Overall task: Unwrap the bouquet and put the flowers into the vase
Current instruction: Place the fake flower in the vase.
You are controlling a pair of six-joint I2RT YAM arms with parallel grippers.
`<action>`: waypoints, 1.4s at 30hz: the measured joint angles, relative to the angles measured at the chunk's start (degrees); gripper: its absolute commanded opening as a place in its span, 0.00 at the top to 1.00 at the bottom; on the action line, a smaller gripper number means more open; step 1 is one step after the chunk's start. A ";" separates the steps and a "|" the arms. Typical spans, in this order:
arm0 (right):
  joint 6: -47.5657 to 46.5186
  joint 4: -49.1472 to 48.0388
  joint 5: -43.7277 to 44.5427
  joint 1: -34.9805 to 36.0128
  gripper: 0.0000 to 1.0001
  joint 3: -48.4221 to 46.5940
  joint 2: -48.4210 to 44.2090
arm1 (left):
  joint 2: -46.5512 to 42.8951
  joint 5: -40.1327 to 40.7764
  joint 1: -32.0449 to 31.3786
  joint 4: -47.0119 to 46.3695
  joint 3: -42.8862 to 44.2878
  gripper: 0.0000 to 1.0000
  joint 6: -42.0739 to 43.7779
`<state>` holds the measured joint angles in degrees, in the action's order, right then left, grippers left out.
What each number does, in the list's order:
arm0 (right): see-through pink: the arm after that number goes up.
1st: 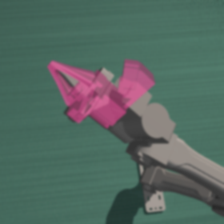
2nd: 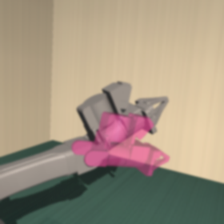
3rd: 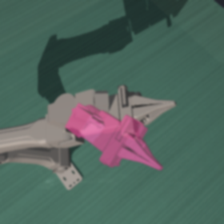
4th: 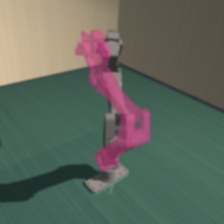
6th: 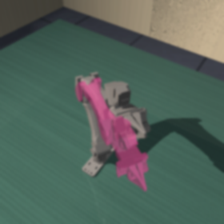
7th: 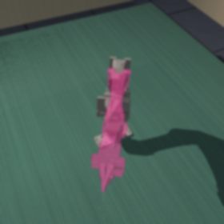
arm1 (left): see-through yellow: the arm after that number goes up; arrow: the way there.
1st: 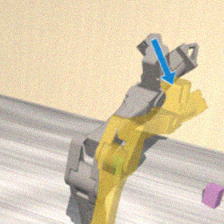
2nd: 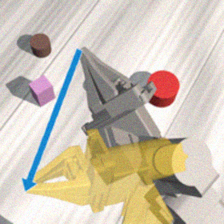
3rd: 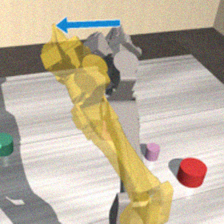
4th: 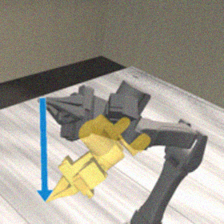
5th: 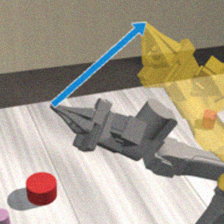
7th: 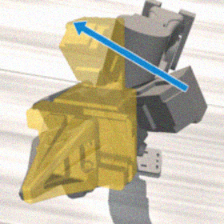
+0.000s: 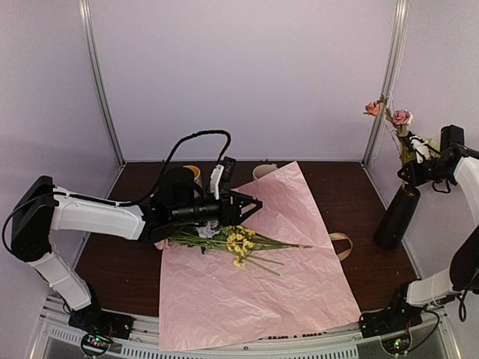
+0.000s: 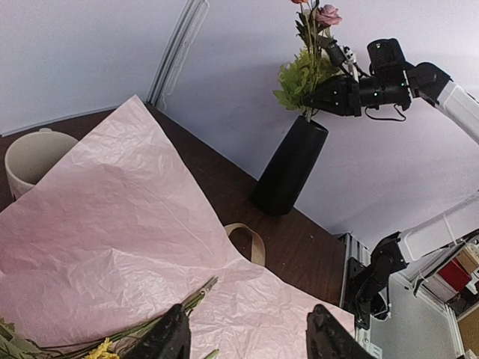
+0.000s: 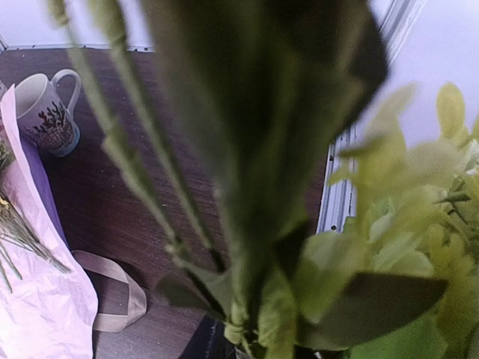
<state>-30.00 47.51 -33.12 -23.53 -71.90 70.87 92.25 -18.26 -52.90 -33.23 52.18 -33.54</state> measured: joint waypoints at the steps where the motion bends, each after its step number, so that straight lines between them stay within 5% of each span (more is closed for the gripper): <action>1: 0.11 0.00 0.02 0.00 0.67 0.04 -0.24 | 0.09 0.00 0.00 -0.09 0.00 0.44 -0.02; 21: 1.60 5.84 4.70 0.00 0.12 -4.11 -11.65 | 0.33 -0.50 0.11 -1.86 -0.02 0.45 -1.03; 42: 2.62 14.95 2.45 0.00 0.01 -12.48 -15.61 | 0.33 -1.03 0.48 -4.17 -1.84 0.45 -1.73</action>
<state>-27.38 62.46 -30.68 -23.53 -84.38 55.27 92.58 -19.29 -52.42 -37.41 50.35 -35.27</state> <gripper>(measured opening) 0.968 0.554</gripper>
